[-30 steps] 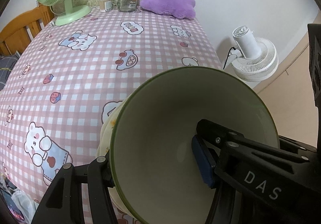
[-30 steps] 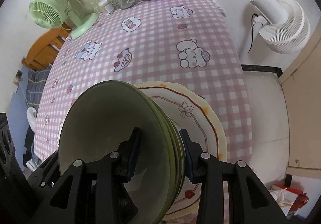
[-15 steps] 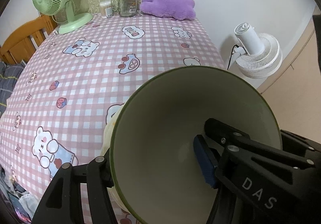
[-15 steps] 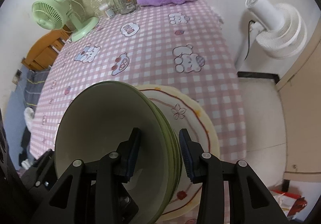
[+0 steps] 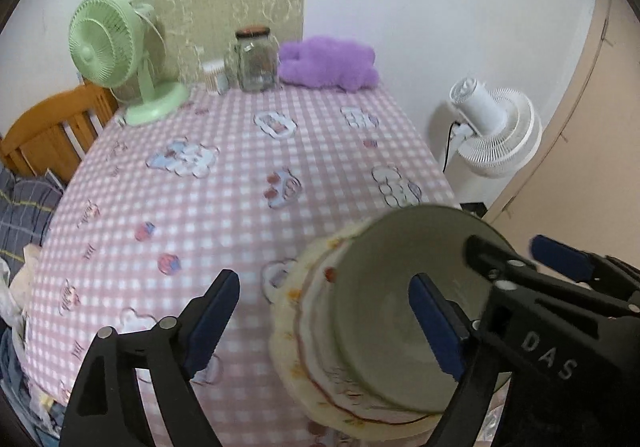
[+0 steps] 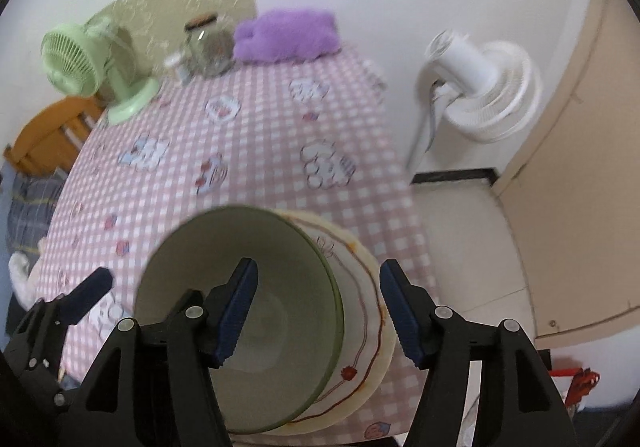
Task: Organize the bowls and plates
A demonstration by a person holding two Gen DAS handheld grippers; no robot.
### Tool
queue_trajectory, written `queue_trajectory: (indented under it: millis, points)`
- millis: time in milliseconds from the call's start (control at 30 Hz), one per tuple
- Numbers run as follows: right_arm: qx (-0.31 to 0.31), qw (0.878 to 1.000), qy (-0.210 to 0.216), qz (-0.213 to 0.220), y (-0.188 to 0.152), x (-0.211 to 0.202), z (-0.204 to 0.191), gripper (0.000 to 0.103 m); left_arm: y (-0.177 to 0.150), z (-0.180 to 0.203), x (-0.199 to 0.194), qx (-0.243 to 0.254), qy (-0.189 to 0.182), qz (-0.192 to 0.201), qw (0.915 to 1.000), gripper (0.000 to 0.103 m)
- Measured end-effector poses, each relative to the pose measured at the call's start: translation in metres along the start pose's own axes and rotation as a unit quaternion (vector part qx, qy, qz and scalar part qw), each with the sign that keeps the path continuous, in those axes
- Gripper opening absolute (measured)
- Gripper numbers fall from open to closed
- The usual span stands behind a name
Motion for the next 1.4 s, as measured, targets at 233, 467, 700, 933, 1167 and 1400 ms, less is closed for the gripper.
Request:
queue_trajectory:
  millis: [233, 467, 700, 933, 1167, 1400]
  points:
    - [0.014, 0.996, -0.058, 0.066, -0.005, -0.043, -0.034, 0.067, -0.001, -0.052, -0.029, 0.006, -0.005, 0.034, 0.9994, 0.09]
    - [0.034, 0.995, -0.017, 0.089, -0.029, -0.056, -0.085, 0.068, -0.021, -0.111, -0.05, 0.017, 0.006, 0.056, 0.9983, 0.094]
    - [0.018, 0.996, 0.025, 0.087, -0.06, -0.056, -0.136, 0.071, -0.051, -0.155, -0.068, 0.014, 0.04, 0.083, 0.9957, 0.097]
    - [0.001, 0.994, 0.047, 0.095, -0.09, -0.056, -0.153, 0.072, -0.089, -0.178, -0.075, -0.027, 0.062, 0.091, 0.9935, 0.097]
    - [-0.01, 0.989, 0.061, 0.131, -0.127, -0.055, -0.153, 0.072, -0.126, -0.18, -0.078, -0.032, 0.083, 0.109, 0.9901, 0.098]
    - [-0.02, 0.985, 0.068, 0.156, -0.155, -0.061, -0.149, 0.078, -0.15, -0.169, -0.083, -0.022, 0.087, 0.129, 0.9876, 0.098]
Point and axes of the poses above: each gripper's, at about its wrist camera, not at the fingertips, and x roughly the way its jaws point, z to its right, y to its top, the point moved 3 cm from there along x, roughly the way its jaws point, and after that the axes turned 6 degrees about x, right-handed, at the moved point
